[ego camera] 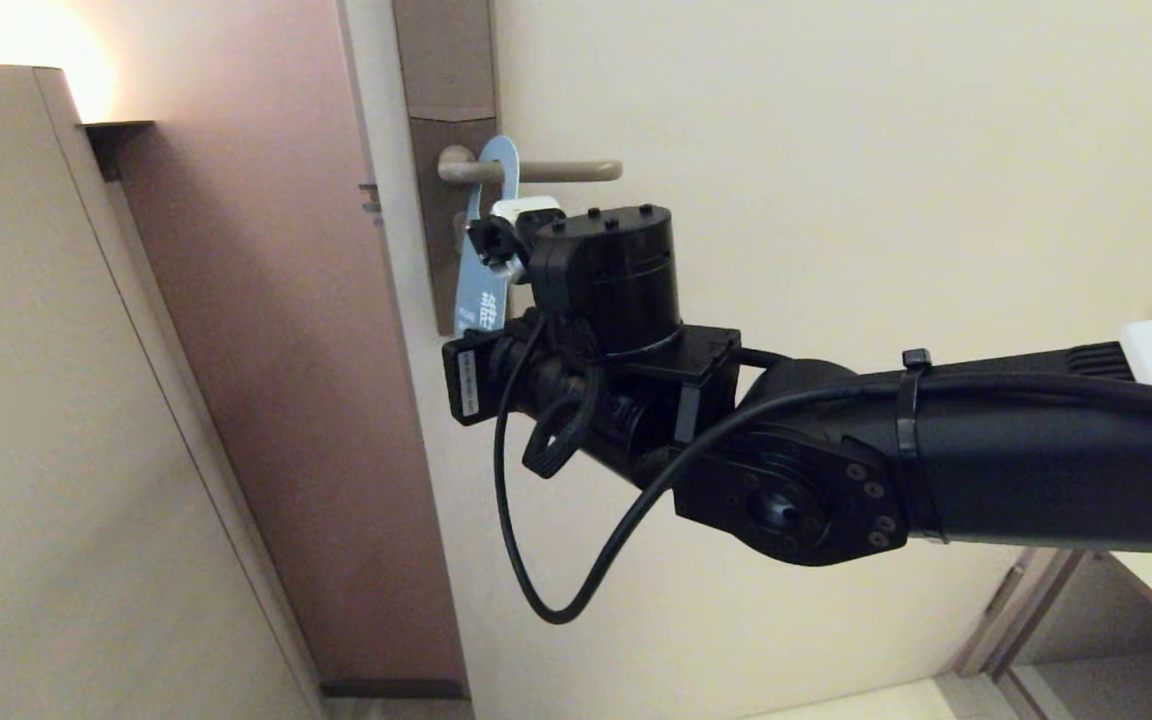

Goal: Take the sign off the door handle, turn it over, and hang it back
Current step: Hang the sign back with the other side facing out

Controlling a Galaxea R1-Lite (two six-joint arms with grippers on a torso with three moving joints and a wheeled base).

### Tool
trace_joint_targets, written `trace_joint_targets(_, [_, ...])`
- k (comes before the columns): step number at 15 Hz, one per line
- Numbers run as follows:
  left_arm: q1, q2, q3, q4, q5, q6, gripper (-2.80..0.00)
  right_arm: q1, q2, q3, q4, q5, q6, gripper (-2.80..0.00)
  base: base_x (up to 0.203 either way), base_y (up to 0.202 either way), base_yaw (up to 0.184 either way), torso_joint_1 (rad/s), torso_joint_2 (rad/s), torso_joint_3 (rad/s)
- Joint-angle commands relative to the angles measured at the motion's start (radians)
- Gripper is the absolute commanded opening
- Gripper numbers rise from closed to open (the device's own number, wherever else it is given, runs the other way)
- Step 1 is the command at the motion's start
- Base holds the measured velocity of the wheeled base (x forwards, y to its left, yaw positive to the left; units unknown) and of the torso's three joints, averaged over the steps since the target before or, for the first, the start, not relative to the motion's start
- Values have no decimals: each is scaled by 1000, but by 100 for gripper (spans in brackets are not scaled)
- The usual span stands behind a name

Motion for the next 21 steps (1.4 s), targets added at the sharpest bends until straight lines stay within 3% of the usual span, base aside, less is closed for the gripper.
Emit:
trace_joint_targets(1, [0,0,0,0,0,0,-280,12,6,0,11,-1,0,-280,0,0,0,0,0,0])
trace_joint_targets(9, [0,0,0,0,0,0,-280,13,0,8,14,-2,43,-280,0,0,0,0,0,0])
trace_joint_targets(21, [0,0,0,0,0,0,-280,9,6,25,18,-4,39,-280,0,0,0,0,0,0])
